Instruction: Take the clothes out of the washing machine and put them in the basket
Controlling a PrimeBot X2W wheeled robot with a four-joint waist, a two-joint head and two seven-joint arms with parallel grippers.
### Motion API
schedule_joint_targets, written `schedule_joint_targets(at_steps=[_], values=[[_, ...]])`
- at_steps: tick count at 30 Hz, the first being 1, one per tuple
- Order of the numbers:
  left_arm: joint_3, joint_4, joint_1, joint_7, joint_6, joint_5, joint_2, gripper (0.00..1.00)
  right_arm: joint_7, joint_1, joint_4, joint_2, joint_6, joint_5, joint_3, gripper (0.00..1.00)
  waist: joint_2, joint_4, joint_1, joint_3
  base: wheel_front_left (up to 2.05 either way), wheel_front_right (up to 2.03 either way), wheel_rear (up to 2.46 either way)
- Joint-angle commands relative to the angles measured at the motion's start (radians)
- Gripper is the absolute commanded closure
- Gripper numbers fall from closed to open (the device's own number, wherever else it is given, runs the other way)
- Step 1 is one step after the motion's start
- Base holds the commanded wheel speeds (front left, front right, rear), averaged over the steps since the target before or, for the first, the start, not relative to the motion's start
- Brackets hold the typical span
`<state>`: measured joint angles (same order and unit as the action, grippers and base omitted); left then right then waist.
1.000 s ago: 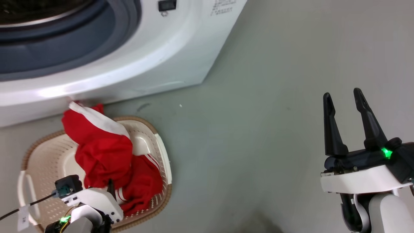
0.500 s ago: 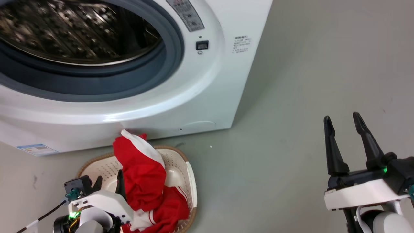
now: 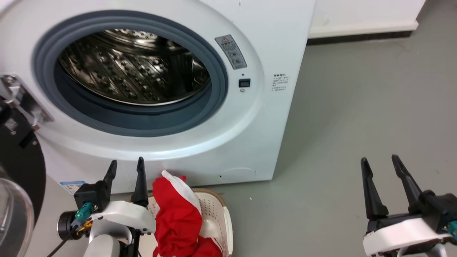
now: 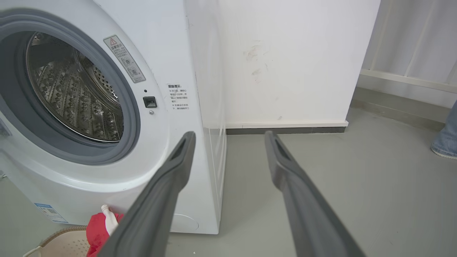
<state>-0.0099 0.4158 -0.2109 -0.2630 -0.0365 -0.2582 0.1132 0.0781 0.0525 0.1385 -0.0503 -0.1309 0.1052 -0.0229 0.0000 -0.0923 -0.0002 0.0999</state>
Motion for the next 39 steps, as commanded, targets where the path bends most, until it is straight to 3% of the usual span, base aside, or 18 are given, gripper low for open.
schedule_joint_targets(at_steps=[1,4,10,24,39], values=[[0.0,-0.015,0.017,-0.002,-0.001,0.015,-0.004,0.0,-0.001,0.016,0.002,0.0,0.0,-0.006,-0.001,0.0,0.0,0.02,0.0002,-0.029,0.0,0.0,0.0],[0.003,-0.143,0.06,-0.002,-0.003,0.072,-0.007,0.0,-0.019,0.056,0.007,0.0,0.0,-0.017,0.011,0.0,0.0,0.041,0.0002,-0.074,0.0,0.0,0.0],[-0.005,-0.233,0.126,-0.002,0.007,0.13,0.024,0.0,-0.032,0.091,0.017,0.0,0.0,-0.033,0.0,0.0,0.0,0.052,0.0002,-0.111,0.0,0.0,0.0],[-0.009,-0.311,0.265,0.076,0.036,0.142,0.056,0.0,-0.045,0.146,0.026,0.0,0.0,-0.056,-0.008,0.0,0.0,0.06,0.0002,-0.164,0.0,0.0,0.0],[-0.016,-0.347,0.29,0.117,0.046,0.114,0.053,0.0,-0.047,0.153,0.036,0.0,0.0,-0.052,0.005,0.0,0.0,0.067,0.0002,-0.166,0.0,0.0,0.0]])
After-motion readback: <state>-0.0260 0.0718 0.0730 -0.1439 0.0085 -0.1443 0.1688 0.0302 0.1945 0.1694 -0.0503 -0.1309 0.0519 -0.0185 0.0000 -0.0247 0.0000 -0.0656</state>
